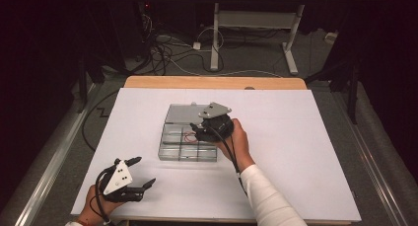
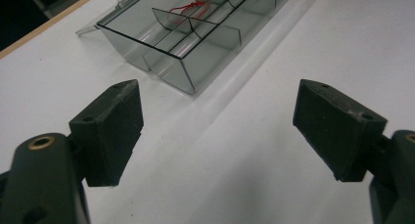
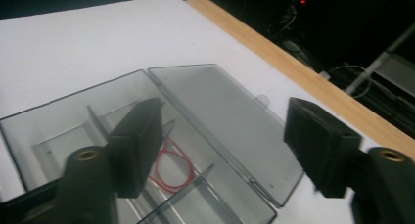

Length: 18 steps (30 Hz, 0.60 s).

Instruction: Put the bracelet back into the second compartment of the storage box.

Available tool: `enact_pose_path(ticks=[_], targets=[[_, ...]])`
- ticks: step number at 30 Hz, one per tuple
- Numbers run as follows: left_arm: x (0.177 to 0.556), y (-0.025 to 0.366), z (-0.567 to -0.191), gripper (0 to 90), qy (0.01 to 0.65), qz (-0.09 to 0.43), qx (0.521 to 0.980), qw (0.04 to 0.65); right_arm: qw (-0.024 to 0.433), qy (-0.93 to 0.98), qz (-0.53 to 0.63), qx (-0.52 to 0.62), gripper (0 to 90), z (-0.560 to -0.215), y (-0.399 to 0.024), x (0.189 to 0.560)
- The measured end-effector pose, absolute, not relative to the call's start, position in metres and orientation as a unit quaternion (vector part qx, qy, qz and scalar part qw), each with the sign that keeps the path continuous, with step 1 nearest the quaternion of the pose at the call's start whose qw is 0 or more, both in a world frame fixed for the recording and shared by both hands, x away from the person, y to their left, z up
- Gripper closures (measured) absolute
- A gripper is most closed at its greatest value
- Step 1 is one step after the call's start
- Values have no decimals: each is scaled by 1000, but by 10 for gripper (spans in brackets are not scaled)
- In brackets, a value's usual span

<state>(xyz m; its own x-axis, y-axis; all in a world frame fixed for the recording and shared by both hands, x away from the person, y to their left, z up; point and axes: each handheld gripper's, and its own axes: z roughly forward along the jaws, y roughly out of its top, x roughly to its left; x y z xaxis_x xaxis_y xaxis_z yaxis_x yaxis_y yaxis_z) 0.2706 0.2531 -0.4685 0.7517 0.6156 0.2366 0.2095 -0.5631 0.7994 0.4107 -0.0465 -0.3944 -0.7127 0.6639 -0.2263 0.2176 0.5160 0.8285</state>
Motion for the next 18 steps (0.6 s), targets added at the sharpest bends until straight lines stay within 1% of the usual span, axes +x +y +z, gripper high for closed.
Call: enact_pose_path(ticks=[7,11,18], targets=[[271,253,-469,182,243,254,848,396,287,812,423,282,199,-391,-58,408],[271,252,-469,183,243,254,849,395,292,802,431,293,169,-388,-66,406],[271,252,-470,183,244,253,849,394,298,795,436,298,168,-385,-80,403]])
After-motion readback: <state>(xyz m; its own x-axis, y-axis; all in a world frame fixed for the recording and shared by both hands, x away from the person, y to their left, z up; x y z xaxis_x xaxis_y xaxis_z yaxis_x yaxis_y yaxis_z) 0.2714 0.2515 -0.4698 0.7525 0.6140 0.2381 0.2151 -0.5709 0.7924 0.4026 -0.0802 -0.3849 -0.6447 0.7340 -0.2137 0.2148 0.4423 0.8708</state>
